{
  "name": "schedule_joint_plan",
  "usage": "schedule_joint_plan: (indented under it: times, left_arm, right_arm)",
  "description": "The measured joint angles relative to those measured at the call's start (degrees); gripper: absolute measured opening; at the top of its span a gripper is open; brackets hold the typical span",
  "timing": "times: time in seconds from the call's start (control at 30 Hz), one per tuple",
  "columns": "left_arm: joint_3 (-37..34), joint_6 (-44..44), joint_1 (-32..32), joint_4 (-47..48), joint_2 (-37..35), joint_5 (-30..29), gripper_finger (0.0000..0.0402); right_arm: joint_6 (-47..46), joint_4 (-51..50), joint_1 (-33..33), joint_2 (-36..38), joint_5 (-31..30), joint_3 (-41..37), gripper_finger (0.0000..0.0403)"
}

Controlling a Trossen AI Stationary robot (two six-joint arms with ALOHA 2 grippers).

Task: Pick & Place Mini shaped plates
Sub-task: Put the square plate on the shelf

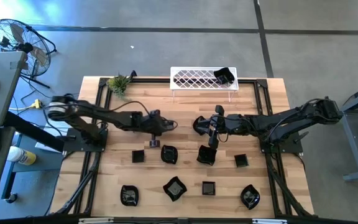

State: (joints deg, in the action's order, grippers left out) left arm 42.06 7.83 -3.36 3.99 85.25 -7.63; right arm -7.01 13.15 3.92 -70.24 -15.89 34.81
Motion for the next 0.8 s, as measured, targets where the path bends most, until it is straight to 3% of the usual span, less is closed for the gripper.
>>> schedule_joint_plan:
  times: [0.2,0.4,0.63,0.8]
  left_arm:
    - [7.7,2.9,-0.2,8.1,-7.1,-5.6,0.0011]
    - [19.6,11.4,-5.8,11.6,-7.2,-8.0,0.0012]
    - [28.6,19.1,-15.1,11.7,1.2,-5.7,0.0012]
    - [32.1,19.9,-20.2,10.9,7.3,-0.4,0.0012]
  right_arm:
    - [0.0,0.2,0.0,0.0,0.0,0.0,0.0123]
    - [0.5,1.1,0.0,0.0,0.2,-0.1,0.0123]
    - [0.6,1.2,0.0,0.0,1.0,-0.1,0.0123]
    - [0.6,1.2,0.0,0.0,1.2,-0.1,0.0123]
